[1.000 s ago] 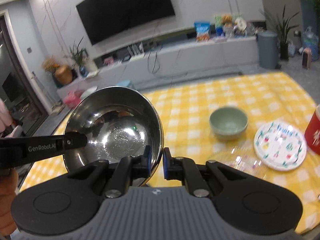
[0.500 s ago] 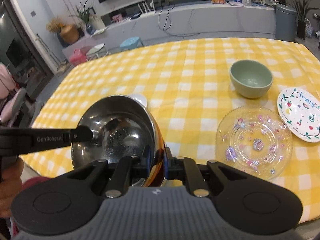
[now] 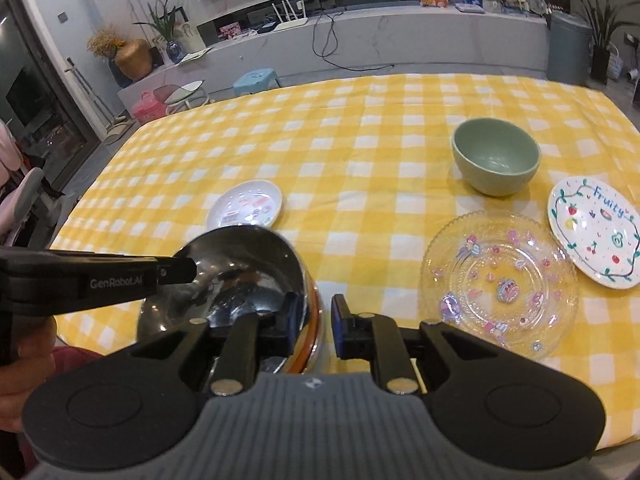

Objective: Organize plates and bowls
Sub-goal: 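Lower the orange bowl into the blue bowl and open both tools, then close the left tool on the pale green bowl rim while the right tool grips it too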

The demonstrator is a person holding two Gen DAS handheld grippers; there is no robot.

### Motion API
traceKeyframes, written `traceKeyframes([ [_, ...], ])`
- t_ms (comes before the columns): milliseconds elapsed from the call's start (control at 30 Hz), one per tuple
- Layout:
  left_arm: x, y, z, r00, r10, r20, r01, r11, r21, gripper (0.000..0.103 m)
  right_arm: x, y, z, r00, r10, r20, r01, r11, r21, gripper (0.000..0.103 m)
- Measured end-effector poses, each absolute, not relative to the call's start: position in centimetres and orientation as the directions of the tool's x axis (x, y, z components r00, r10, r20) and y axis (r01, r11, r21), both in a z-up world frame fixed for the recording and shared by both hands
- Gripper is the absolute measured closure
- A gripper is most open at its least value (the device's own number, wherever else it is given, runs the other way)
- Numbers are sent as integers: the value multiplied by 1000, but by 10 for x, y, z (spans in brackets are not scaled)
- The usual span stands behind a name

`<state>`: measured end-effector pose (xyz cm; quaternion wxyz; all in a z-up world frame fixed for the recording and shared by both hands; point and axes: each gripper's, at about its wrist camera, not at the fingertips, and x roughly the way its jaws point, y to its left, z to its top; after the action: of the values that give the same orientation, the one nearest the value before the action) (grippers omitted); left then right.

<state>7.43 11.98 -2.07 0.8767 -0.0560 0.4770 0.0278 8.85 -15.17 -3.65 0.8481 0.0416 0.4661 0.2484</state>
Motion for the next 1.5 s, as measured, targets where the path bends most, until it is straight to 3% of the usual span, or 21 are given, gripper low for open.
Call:
traceKeyframes([
  [100, 75, 121, -22, 540, -5, -842, -105, 992, -73, 83, 94, -158, -41, 427, 474, -770, -355, 871, 340, 77],
  [233, 76, 121, -21, 537, -7, -844, -107, 991, -76, 83, 94, -158, -40, 423, 482, -768, -351, 868, 352, 74],
  [500, 73, 119, -12, 570, -27, -821, -102, 989, -104, 48, 91, -161, -33, 450, 488, -748, -349, 867, 356, 70],
  [767, 70, 113, -3, 615, -55, -786, -66, 990, -121, 27, 92, -170, -25, 492, 468, -734, -323, 881, 345, 40],
  [967, 68, 104, 1, 645, -35, -764, -56, 994, -93, 16, 99, -181, -24, 504, 455, -735, -296, 890, 348, 7],
  [1200, 72, 87, 0, 658, 29, -753, -64, 998, -18, 16, 107, -192, -28, 516, 413, -750, -272, 910, 313, 6],
  [1333, 76, 78, 8, 667, 21, -745, -77, 996, -41, 16, 111, -204, -23, 543, 395, -741, -250, 919, 306, 5],
  [1500, 85, 63, 23, 690, -29, -723, -60, 993, -98, 16, 117, -224, -9, 644, 290, -708, -213, 957, 197, 5],
])
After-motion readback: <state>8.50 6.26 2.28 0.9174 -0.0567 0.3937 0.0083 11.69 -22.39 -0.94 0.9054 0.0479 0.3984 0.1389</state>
